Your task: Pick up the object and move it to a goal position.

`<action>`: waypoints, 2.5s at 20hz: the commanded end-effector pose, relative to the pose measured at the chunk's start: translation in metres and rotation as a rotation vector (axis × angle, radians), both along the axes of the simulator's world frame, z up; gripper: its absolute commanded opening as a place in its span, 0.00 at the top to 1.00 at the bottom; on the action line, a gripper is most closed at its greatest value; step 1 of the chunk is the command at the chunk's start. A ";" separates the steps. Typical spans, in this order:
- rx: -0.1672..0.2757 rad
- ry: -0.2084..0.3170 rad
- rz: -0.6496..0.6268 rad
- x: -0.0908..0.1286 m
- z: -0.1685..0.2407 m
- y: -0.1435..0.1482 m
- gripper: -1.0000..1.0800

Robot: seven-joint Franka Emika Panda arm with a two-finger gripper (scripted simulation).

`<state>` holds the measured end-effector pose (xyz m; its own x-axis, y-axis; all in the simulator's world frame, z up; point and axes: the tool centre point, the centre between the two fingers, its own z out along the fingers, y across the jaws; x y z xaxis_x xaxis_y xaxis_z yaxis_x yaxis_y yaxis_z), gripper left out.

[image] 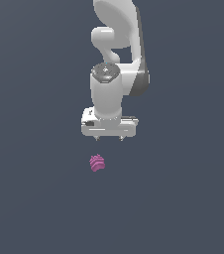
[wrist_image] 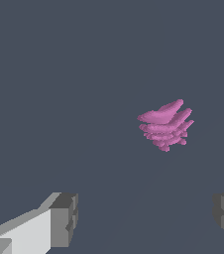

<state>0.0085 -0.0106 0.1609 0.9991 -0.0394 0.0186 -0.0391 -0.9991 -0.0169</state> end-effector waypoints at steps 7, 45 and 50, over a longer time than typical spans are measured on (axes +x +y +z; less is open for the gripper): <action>0.007 -0.003 0.037 0.000 0.011 0.016 0.04; -0.020 0.016 0.379 0.045 -0.071 -0.061 0.04; -0.019 0.016 0.377 0.045 -0.072 -0.061 0.04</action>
<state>0.0536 -0.0716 0.0897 0.9435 0.3313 -0.0004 0.3313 -0.9435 -0.0001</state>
